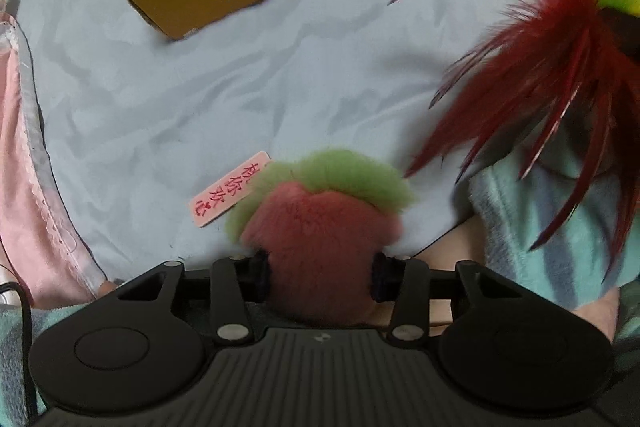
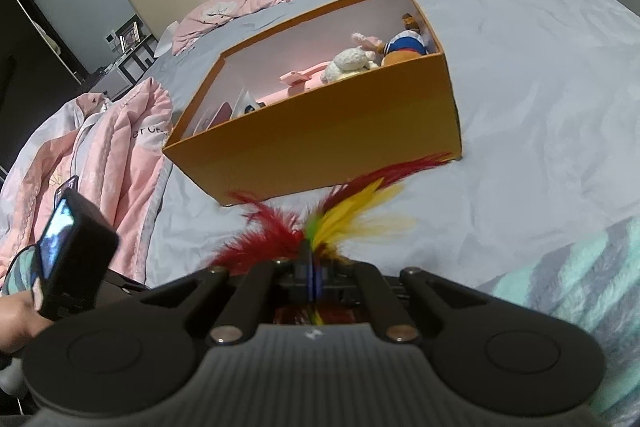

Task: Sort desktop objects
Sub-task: 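Grasp the pink fluffy ball with the left gripper while the right grasps the feather toy, then carry the pink ball with the left gripper while the right carries the feather toy to the box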

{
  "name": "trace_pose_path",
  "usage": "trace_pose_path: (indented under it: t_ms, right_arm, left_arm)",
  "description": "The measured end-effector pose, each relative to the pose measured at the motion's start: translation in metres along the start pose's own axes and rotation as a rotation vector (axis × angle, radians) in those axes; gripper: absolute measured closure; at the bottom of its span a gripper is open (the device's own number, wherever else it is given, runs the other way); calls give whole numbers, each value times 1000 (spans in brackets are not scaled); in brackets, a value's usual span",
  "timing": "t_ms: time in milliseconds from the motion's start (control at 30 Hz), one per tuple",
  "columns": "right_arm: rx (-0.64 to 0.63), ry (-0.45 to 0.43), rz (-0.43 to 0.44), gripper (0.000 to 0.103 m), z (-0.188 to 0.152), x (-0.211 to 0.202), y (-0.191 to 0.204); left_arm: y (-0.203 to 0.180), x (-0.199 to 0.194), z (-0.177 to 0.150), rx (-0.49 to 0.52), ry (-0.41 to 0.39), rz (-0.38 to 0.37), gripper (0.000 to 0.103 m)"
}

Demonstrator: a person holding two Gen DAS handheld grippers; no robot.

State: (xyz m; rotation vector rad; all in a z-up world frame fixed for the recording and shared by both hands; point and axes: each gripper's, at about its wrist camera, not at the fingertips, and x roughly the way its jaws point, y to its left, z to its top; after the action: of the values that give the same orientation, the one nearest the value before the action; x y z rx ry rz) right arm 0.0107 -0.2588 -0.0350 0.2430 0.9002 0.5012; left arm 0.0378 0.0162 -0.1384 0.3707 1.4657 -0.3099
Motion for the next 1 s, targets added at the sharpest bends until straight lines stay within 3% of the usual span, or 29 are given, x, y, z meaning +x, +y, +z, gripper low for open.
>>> trace_pose_path:
  t_ms: [300, 567, 833, 1000]
  right_arm:
    - [10, -28, -27, 102, 2, -9, -8]
    - [48, -77, 5, 102, 23, -25, -9]
    - [23, -199, 83, 102, 73, -59, 4]
    - [-24, -288, 103, 102, 114, -72, 14]
  left_arm:
    - [15, -38, -22, -108, -208, -131, 55]
    - [24, -103, -10, -184, -395, -251, 55]
    - [45, -177, 15, -190, -555, -335, 55]
    - [55, -208, 55, -160, -632, -345, 55]
